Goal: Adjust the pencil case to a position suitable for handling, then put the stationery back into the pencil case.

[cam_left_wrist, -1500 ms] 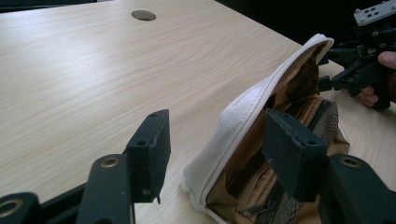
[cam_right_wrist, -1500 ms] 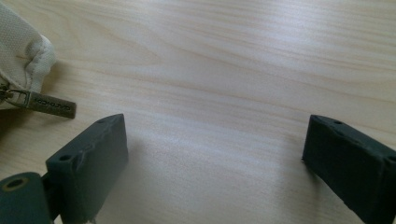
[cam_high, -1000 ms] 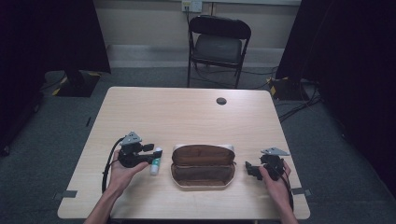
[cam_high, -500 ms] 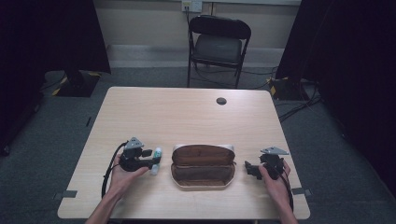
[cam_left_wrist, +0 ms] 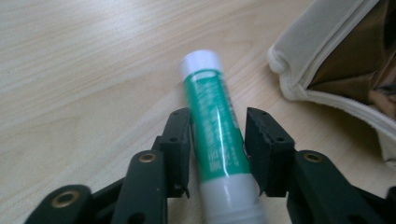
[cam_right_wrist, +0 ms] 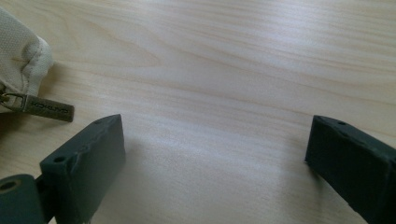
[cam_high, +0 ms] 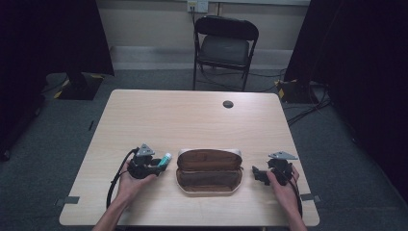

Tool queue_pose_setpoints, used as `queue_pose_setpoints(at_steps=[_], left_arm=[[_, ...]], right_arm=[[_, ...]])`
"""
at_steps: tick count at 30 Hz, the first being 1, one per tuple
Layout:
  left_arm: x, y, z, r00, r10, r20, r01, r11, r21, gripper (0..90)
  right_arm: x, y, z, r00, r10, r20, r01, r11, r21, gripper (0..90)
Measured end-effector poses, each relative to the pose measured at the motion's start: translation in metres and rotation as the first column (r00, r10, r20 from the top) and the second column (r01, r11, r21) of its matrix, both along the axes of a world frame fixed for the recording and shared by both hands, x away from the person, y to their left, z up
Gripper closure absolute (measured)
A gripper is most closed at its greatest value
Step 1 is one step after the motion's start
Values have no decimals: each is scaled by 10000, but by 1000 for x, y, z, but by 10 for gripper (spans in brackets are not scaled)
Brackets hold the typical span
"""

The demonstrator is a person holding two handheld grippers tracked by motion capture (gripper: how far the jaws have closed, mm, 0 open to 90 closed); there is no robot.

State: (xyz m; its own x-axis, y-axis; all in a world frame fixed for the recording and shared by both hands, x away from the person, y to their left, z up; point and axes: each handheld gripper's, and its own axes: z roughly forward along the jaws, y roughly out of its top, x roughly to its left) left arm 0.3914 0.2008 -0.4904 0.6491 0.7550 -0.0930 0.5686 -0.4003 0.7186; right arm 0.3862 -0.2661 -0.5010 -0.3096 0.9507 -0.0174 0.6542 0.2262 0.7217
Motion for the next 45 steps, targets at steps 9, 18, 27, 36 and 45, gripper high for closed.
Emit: queue_pose_setpoints(at_steps=[9,18,27,36,45], left_arm=[[1,-2,-1,9999,-74,98,74,10000,43,658],[3,2,4,9999,-120,-98,114,9984,-547,660],[-2,7,14,9998,-149,97,161,9908,-1343,661],[-8,19,38,9974,-236,675,377,9757,-2159,660],[-13,19,56,9942,-283,1033,554,9614,-2696,660]], right_arm=[[0,0,0,10000,0,-1,0,10000,1,36],[0,0,0,10000,0,-3,0,10000,3,36],[0,0,0,10000,1,-3,-1,10000,2,36],[1,0,0,10000,19,-9,-19,10000,-10,33],[1,0,0,10000,57,-39,-57,10000,16,29]])
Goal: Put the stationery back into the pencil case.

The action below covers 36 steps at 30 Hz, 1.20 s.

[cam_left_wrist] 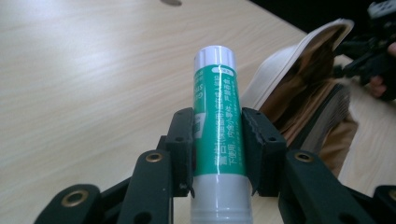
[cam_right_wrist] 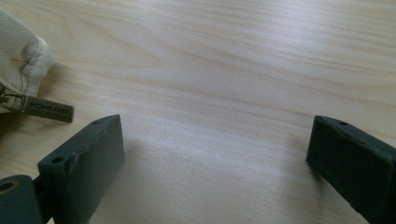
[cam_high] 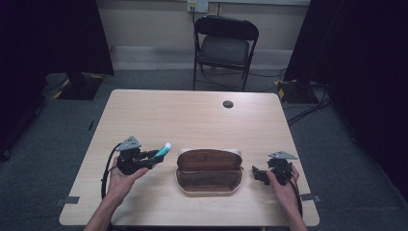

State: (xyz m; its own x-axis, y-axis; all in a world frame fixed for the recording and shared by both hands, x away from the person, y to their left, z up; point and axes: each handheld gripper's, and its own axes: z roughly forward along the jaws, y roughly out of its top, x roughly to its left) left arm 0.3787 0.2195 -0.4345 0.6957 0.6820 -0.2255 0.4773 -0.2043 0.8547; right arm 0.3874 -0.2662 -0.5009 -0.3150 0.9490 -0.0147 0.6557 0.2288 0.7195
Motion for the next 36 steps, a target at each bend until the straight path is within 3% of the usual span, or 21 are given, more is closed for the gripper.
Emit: queue_pose_setpoints(at_steps=[8,9,15,19,25,32,36], left_arm=[[-5,-8,18,9983,-202,554,220,9993,-315,660],[-7,-10,20,9976,-309,619,342,9980,-532,660],[-19,-18,35,9914,-697,1106,751,9961,-458,660],[-24,-24,38,9897,-871,1134,921,9950,-391,660],[-33,-40,44,9813,-1406,1318,1427,9897,-71,660],[-35,-68,39,9685,-2275,1015,2243,9736,428,660],[-33,-81,33,9672,-2422,772,2372,9690,690,660]], right_arm=[[0,-1,0,10000,68,0,-68,10000,-15,29],[0,-1,0,10000,71,-3,-71,10000,-11,29],[0,-1,0,10000,74,-5,-74,10000,-15,29],[1,-1,0,10000,90,9,-90,10000,-16,29],[0,0,0,10000,81,8,-81,10000,-15,29],[0,0,0,10000,66,-5,-66,10000,-17,28],[0,0,0,10000,64,-5,-64,10000,-20,29]])
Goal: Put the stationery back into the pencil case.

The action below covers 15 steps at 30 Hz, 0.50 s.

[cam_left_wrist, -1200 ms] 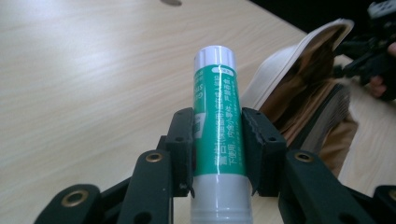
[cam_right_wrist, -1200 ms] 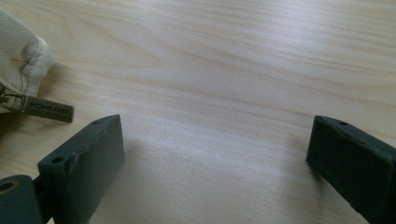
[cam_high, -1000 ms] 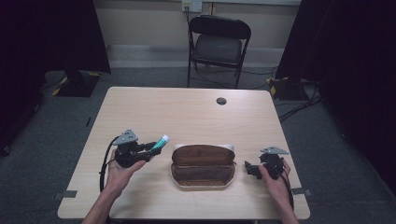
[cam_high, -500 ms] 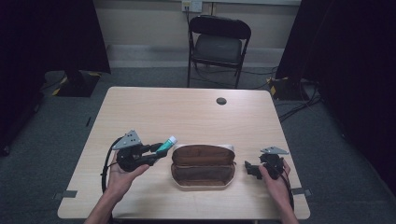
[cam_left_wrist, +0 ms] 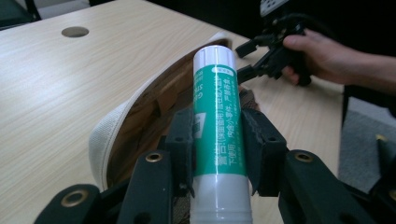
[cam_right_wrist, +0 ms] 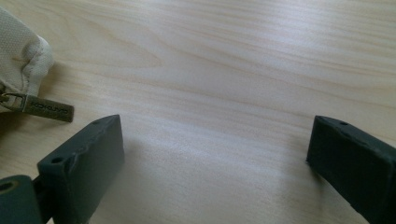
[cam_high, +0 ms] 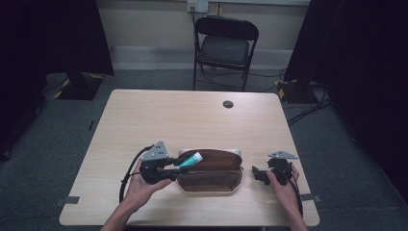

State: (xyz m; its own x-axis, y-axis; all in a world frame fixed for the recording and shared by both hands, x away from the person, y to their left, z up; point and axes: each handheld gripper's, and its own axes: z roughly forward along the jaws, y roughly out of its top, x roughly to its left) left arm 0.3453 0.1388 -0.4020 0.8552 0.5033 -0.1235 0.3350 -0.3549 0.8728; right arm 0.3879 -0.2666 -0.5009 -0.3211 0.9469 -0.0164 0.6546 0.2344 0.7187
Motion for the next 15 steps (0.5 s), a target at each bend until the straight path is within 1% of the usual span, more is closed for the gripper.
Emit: queue_pose_setpoints(at_steps=[1,3,4,6,8,10,12,13,14,15], left_arm=[[1,-4,-2,9999,-129,-58,129,9999,-16,660],[3,-13,-5,9997,-216,-139,219,9995,222,660],[4,-18,-8,9991,-379,-206,385,9988,288,660],[6,-25,-11,9984,-483,-288,494,9980,386,660],[13,-34,-14,9982,-463,-378,481,9978,467,660],[17,-37,-16,9981,-437,-430,462,9971,599,659],[18,-39,-16,9980,-409,-479,438,9971,621,659],[20,-40,-17,9981,-402,-477,436,9964,724,659],[22,-42,-18,9978,-404,-526,439,9969,655,659],[23,-44,-20,9975,-409,-570,447,9967,674,659]], right_arm=[[0,0,0,10000,-4,-3,4,10000,1,29],[0,0,0,10000,-2,-5,2,10000,4,28],[0,0,0,10000,-2,-4,2,10000,3,28],[0,0,0,10000,8,-5,-8,10000,-2,28],[0,0,0,10000,7,-6,-7,10000,-3,28],[0,0,0,10000,8,-4,-8,10000,-3,28],[0,0,0,10000,10,-5,-10,10000,-3,28],[0,0,0,10000,9,-5,-9,10000,-2,28],[0,0,0,10000,8,-5,-8,10000,-3,28],[0,0,0,10000,8,-6,-8,10000,-1,28]])
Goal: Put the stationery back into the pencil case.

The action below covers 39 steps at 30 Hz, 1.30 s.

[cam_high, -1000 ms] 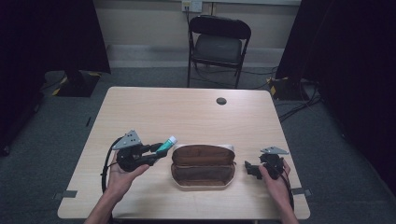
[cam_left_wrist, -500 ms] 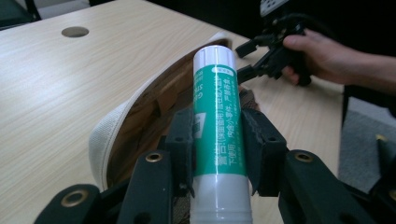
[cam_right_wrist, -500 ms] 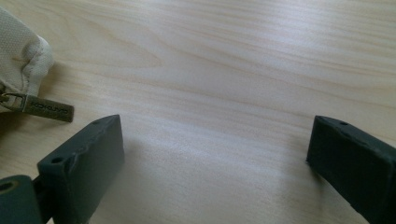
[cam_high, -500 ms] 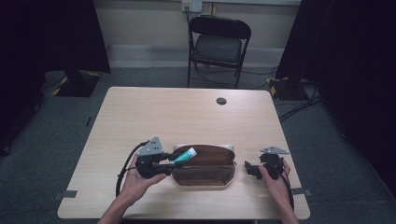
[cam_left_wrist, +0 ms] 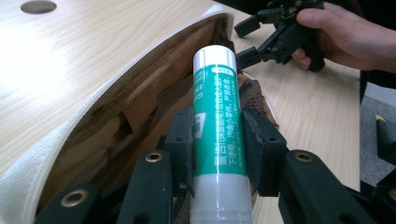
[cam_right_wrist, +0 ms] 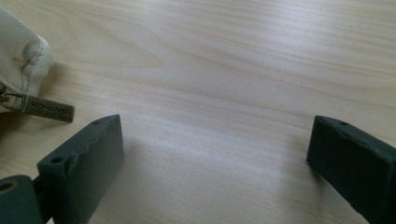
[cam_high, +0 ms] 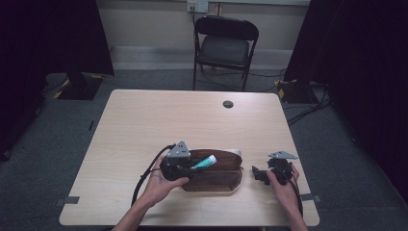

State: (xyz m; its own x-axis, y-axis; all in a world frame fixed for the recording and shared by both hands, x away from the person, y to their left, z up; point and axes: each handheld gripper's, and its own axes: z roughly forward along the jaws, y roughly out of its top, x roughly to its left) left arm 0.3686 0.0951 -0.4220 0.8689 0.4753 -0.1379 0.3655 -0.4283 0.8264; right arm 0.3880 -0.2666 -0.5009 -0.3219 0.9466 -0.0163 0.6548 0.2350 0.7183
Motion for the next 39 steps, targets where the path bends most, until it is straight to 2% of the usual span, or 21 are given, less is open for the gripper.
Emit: queue_pose_setpoints(at_steps=[1,4,5,9,12,17,22,24,31,33,37,39], left_arm=[[1,-2,-2,10000,61,-30,-61,9997,217,659],[4,-6,-6,9998,110,-160,-104,9992,380,659],[5,-8,-10,9997,91,-226,-77,9982,593,659],[7,-10,-13,9996,140,-253,-122,9974,705,659],[13,-11,-18,9993,324,-164,-307,9948,969,658],[16,-9,-21,9985,367,-409,-332,9959,837,657],[15,-9,-22,9987,423,-289,-401,9965,729,623],[13,-8,-19,9991,405,-84,-398,9967,701,609],[11,-3,-21,9989,419,-188,-406,9972,633,652],[10,1,-20,9987,479,-191,-467,9971,598,651],[7,11,-18,9976,605,-342,-600,9981,171,641],[6,17,-16,9976,617,-328,-613,9980,143,637]], right_arm=[[0,0,0,10000,16,11,-16,10000,-2,29],[0,0,0,10000,16,16,-16,10000,-2,29],[0,0,0,10000,6,17,-6,10000,10,29],[0,0,0,10000,8,17,-8,10000,11,29],[0,0,0,10000,6,17,-6,10000,10,29],[0,0,0,10000,7,17,-7,10000,9,29],[0,0,0,10000,17,17,-17,10000,1,29],[0,0,0,10000,6,18,-6,10000,12,29],[0,0,0,10000,8,18,-8,10000,14,29],[0,0,0,10000,13,17,-13,10000,1,29],[0,0,0,10000,-8,8,8,10000,0,29],[0,0,0,10000,-7,8,7,10000,0,29]])
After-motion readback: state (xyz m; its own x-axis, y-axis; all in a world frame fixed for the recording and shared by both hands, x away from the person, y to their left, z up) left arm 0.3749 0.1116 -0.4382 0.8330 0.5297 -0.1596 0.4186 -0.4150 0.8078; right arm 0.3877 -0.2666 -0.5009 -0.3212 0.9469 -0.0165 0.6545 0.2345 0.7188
